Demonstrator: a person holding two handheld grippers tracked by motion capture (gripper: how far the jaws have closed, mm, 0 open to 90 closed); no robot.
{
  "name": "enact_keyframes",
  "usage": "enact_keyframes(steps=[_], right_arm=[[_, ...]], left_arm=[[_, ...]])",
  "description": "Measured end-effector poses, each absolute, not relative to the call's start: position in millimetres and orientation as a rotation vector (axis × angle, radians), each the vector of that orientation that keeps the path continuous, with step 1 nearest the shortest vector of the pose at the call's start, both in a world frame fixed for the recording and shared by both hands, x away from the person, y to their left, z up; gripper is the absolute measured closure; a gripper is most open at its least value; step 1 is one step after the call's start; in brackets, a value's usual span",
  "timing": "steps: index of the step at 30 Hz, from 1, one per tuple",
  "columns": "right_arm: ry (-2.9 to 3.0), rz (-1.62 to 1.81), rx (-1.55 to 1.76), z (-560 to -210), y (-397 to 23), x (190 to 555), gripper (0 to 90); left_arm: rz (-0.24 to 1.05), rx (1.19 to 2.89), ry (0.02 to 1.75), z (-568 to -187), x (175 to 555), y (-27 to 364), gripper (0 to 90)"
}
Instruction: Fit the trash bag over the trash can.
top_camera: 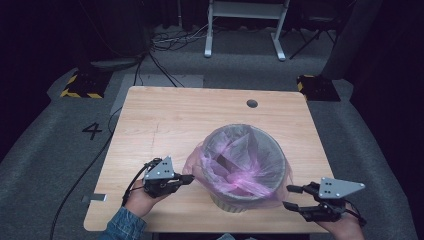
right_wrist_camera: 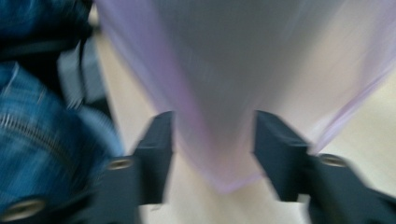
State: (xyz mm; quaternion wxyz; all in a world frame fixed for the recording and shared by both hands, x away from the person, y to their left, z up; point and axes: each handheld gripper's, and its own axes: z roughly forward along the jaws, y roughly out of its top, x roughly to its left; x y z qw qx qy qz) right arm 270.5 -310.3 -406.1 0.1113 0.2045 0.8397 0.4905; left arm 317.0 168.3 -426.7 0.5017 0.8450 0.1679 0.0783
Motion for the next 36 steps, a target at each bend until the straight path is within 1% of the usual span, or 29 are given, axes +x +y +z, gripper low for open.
enact_keyframes(steps=[1, 2, 3, 4, 5, 7, 8, 9, 10, 12, 13, 15, 16, 18, 20, 21, 22, 23, 24, 26, 28, 29, 32, 36], right_arm=[[2.424, 1.453, 0.606, -402, -310, 269, 31.6], [2.397, 1.466, 0.61, -399, -308, 267, 28.0], [2.382, 1.472, 0.61, -397, -306, 267, 23.7], [2.371, 1.463, 0.607, -396, -301, 266, 21.5], [2.376, 1.45, 0.597, -395, -296, 265, 21.3], [2.416, 1.438, 0.544, -397, -282, 262, 21.5], [2.426, 1.429, 0.523, -397, -275, 259, 24.9], [2.424, 1.41, 0.509, -397, -269, 257, 34.3], [2.427, 1.397, 0.502, -397, -267, 257, 46.7], [2.428, 1.402, 0.539, -395, -268, 260, 66.0], [2.43, 1.415, 0.571, -394, -270, 263, 74.5], [2.42, 1.442, 0.642, -392, -276, 270, 86.6], [2.411, 1.44, 0.671, -391, -279, 272, 88.5], [2.392, 1.429, 0.731, -390, -284, 278, 89.2], [2.388, 1.445, 0.767, -390, -286, 282, 89.2], [2.391, 1.454, 0.76, -390, -285, 283, 89.1], [2.398, 1.457, 0.748, -390, -283, 282, 89.1], [2.408, 1.455, 0.732, -390, -281, 280, 89.1], [2.419, 1.45, 0.718, -391, -279, 279, 89.0], [2.444, 1.44, 0.699, -392, -277, 277, 89.0], [2.458, 1.434, 0.695, -393, -277, 276, 89.1], [2.461, 1.434, 0.694, -393, -278, 276, 89.1], [2.474, 1.442, 0.711, -396, -282, 277, 89.2], [2.495, 1.417, 0.723, -406, -283, 279, 89.5]], left_arm=[[0.188, 2.029, 0.402, -425, 315, 170, 83.9], [0.183, 2.019, 0.394, -423, 313, 171, 79.6], [0.18, 2.008, 0.39, -420, 312, 172, 72.1], [0.173, 1.993, 0.389, -418, 311, 172, 62.6], [0.168, 1.982, 0.383, -416, 310, 172, 55.4], [0.163, 1.96, 0.378, -412, 307, 171, 44.0], [0.166, 1.952, 0.384, -410, 307, 171, 40.7], [0.177, 1.943, 0.389, -408, 307, 170, 39.4], [0.193, 1.936, 0.391, -406, 307, 170, 37.7], [0.2, 1.919, 0.411, -404, 311, 169, 35.3], [0.194, 1.914, 0.42, -403, 314, 168, 33.9], [0.148, 1.907, 0.416, -403, 318, 163, 32.8], [0.126, 1.912, 0.398, -403, 318, 159, 31.6], [0.129, 1.951, 0.383, -404, 317, 149, 28.6], [0.122, 1.97, 0.377, -405, 316, 139, 28.3], [0.12, 1.974, 0.38, -406, 316, 136, 28.6], [0.119, 1.986, 0.38, -406, 316, 133, 31.7], [0.127, 1.996, 0.375, -406, 316, 132, 39.5], [0.147, 2.003, 0.375, -406, 315, 131, 45.3], [0.2, 1.998, 0.378, -407, 313, 132, 69.5], [0.225, 1.992, 0.385, -408, 312, 134, 84.2], [0.233, 1.984, 0.39, -409, 313, 135, 88.8], [0.252, 1.995, 0.431, -412, 316, 138, 89.8], [0.237, 2.001, 0.49, -420, 321, 141, 89.9]])
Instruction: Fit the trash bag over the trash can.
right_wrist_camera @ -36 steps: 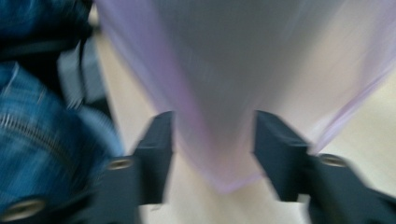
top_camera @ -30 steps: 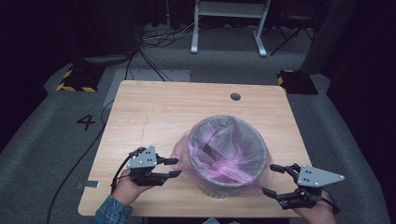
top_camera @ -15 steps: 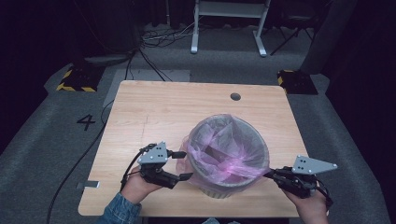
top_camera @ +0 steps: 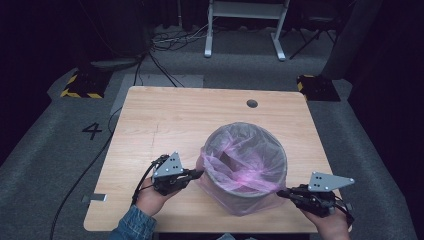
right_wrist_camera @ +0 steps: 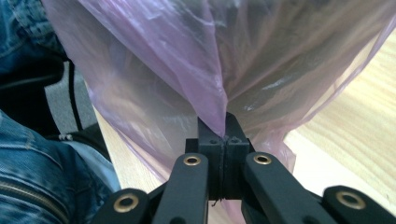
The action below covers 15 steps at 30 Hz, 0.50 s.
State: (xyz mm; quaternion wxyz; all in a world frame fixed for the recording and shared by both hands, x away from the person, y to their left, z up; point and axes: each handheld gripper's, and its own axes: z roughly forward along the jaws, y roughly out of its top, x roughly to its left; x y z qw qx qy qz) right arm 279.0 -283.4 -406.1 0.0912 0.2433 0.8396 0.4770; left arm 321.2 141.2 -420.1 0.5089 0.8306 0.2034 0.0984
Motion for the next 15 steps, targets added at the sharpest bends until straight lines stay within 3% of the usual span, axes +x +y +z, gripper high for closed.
enact_keyframes(steps=[8, 11, 15], right_arm=[[2.596, 1.356, 0.809, -439, -286, 291, 86.0], [2.57, 1.371, 0.825, -437, -292, 291, 57.8], [2.464, 1.519, 0.755, -412, -309, 286, 40.6]], left_arm=[[0.268, 2.044, 0.539, -427, 326, 142, 89.8], [0.298, 2.033, 0.575, -426, 328, 148, 89.8], [0.308, 1.94, 0.566, -415, 326, 163, 89.7]])
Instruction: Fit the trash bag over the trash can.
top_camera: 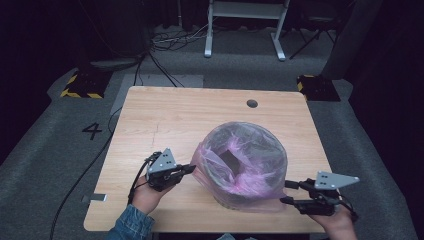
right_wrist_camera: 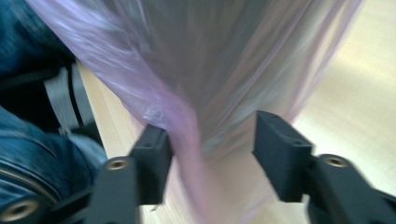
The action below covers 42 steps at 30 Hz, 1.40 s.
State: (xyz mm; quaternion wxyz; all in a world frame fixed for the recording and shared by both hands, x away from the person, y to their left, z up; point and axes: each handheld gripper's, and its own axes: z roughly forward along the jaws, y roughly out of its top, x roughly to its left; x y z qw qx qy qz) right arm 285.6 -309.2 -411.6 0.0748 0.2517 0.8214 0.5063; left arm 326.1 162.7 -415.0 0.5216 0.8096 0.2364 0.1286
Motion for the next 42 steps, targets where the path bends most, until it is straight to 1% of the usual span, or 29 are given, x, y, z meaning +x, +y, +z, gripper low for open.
enact_keyframes(steps=[2, 5, 11, 14, 21, 25, 26, 27, 29, 30, 31, 32, 33, 42], right_arm=[[2.432, 1.57, 0.735, -398, -315, 285, 39.0], [2.407, 1.594, 0.689, -380, -319, 286, 36.5], [2.341, 1.674, 0.643, -353, -325, 289, 36.1], [2.32, 1.642, 0.691, -341, -320, 297, 35.2], [2.278, 1.561, 0.754, -330, -304, 326, 34.8], [2.297, 1.528, 0.771, -333, -294, 344, 35.1], [2.312, 1.516, 0.779, -334, -291, 348, 37.9], [2.337, 1.511, 0.788, -336, -289, 352, 44.8], [2.366, 1.494, 0.804, -336, -286, 357, 64.2], [2.354, 1.469, 0.814, -335, -284, 357, 68.6], [2.341, 1.459, 0.828, -333, -284, 358, 75.3], [2.324, 1.456, 0.83, -330, -284, 358, 85.5], [2.326, 1.467, 0.811, -327, -286, 358, 89.8], [2.285, 1.326, 0.809, -323, -286, 378, 90.0]], left_arm=[[0.318, 1.915, 0.567, -409, 326, 167, 89.6], [0.338, 1.926, 0.573, -408, 327, 169, 89.5], [0.342, 1.935, 0.58, -408, 329, 166, 89.3], [0.344, 1.944, 0.561, -406, 328, 160, 89.3], [0.342, 1.967, 0.527, -403, 330, 151, 89.2], [0.337, 1.971, 0.524, -404, 333, 145, 89.2], [0.339, 1.975, 0.521, -404, 334, 144, 89.2], [0.337, 1.977, 0.52, -405, 334, 142, 89.3], [0.339, 1.981, 0.525, -406, 335, 140, 89.3], [0.339, 1.979, 0.528, -406, 335, 140, 89.3], [0.34, 1.979, 0.527, -407, 336, 139, 89.3], [0.341, 1.975, 0.529, -406, 336, 139, 89.4], [0.338, 1.97, 0.531, -406, 336, 138, 89.3], [0.353, 1.973, 0.545, -406, 337, 135, 89.4]])
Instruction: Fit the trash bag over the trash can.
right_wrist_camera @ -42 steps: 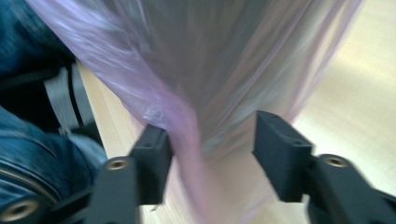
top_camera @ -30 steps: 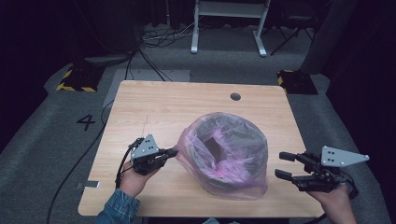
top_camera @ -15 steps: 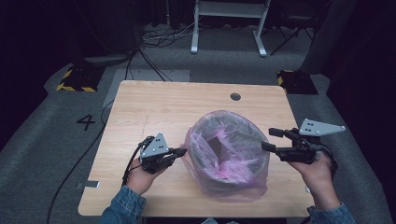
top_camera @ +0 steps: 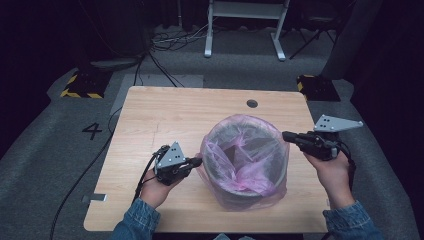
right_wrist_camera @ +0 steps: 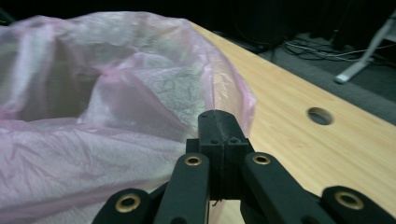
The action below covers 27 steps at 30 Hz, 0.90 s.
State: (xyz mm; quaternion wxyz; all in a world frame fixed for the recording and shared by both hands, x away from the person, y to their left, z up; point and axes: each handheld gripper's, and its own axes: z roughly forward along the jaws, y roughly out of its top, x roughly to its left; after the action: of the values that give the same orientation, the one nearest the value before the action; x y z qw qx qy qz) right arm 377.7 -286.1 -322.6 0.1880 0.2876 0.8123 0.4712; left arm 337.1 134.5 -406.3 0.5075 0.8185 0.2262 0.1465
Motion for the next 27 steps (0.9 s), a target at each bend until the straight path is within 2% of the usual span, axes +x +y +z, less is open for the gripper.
enact_keyframes(steps=[4, 12, 20, 27], right_arm=[[2.301, 1.254, 0.864, -338, -289, 394, 90.0], [2.431, 1.181, 0.986, -393, -289, 416, 90.0], [2.516, 1.141, 1.077, -430, -295, 415, 90.0], [2.513, 1.118, 1.11, -444, -308, 398, 89.9]], left_arm=[[0.33, 2.013, 0.589, -416, 345, 130, 89.5], [0.314, 2.136, 0.598, -434, 349, 122, 89.5], [0.288, 2.204, 0.641, -453, 349, 131, 89.5], [0.242, 2.194, 0.68, -461, 342, 150, 89.2]])
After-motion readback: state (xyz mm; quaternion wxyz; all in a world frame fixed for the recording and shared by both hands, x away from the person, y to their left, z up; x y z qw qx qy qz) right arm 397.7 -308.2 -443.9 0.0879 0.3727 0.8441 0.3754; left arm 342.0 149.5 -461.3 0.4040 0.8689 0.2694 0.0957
